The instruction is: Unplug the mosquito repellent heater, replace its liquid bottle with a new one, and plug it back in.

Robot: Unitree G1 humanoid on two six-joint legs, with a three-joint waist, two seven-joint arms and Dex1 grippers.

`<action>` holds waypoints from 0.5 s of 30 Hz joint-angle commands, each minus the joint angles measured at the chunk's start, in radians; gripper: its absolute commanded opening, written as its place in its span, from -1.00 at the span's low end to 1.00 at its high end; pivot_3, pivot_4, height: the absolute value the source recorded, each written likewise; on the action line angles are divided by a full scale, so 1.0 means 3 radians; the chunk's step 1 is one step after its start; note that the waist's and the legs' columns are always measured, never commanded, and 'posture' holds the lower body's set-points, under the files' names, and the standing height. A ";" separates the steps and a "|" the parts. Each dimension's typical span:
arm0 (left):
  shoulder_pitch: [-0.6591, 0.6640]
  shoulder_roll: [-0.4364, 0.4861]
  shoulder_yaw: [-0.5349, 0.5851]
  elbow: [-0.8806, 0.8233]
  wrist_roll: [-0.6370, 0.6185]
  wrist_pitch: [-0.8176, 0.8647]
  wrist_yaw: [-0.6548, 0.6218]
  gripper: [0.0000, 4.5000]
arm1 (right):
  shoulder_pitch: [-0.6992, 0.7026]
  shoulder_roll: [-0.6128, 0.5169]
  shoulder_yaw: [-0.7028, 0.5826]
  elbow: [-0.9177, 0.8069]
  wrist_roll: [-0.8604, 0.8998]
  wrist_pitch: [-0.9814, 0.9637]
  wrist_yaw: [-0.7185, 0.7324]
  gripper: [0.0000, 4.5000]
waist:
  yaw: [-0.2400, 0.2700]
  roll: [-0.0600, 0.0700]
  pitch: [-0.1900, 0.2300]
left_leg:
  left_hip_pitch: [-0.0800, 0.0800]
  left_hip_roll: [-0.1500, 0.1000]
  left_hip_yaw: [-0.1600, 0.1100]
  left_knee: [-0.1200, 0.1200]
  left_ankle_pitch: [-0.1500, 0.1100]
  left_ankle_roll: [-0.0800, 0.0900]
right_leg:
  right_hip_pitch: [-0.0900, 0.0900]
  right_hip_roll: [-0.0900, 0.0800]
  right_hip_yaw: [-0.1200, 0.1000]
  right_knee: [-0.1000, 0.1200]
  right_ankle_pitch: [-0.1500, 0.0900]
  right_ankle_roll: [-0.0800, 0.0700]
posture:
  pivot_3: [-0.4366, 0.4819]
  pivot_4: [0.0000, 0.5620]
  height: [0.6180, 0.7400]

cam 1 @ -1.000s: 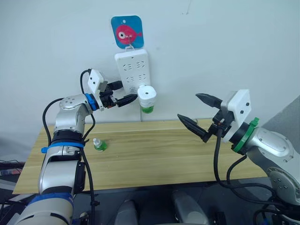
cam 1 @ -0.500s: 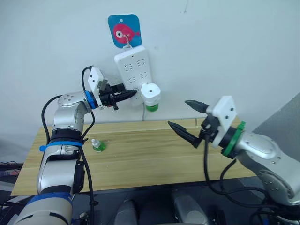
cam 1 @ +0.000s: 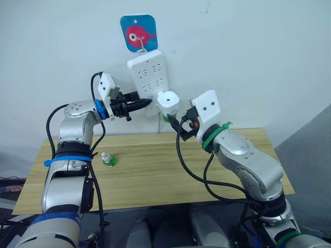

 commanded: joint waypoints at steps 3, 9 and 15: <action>-0.0007 0.0003 -0.0017 -0.0228 -0.0015 0.0040 0.0018 -0.43 | -0.0136 0.0180 0.0008 0.0161 -0.0160 -0.0272 0.0052 1.00 | 0.0001 0.0000 0.0000 | -0.0002 0.0000 -0.0004 0.0000 0.0000 0.0000 | 0.0000 0.0000 -0.0004 0.0001 0.0000 0.0000 | -0.64 -0.37 0.75; 0.0009 0.0019 -0.0024 -0.0302 -0.0012 0.0087 0.0029 -0.43 | -0.0268 0.0402 0.0070 0.0560 -0.0334 -0.0540 0.0100 1.00 | 0.0001 0.0001 0.0001 | -0.0006 -0.0001 -0.0009 0.0001 0.0000 0.0000 | -0.0002 0.0000 -0.0010 0.0001 0.0005 -0.0008 | -0.64 -0.37 0.75; 0.0018 0.0021 -0.0028 -0.0366 -0.0019 0.0126 0.0044 -0.43 | -0.0358 0.0601 0.0068 0.0964 -0.0522 -0.0837 0.0099 1.00 | 0.0004 0.0001 0.0001 | -0.0007 -0.0002 -0.0016 0.0000 0.0000 0.0000 | -0.0001 -0.0001 -0.0017 0.0002 0.0007 -0.0012 | -0.59 -0.40 0.75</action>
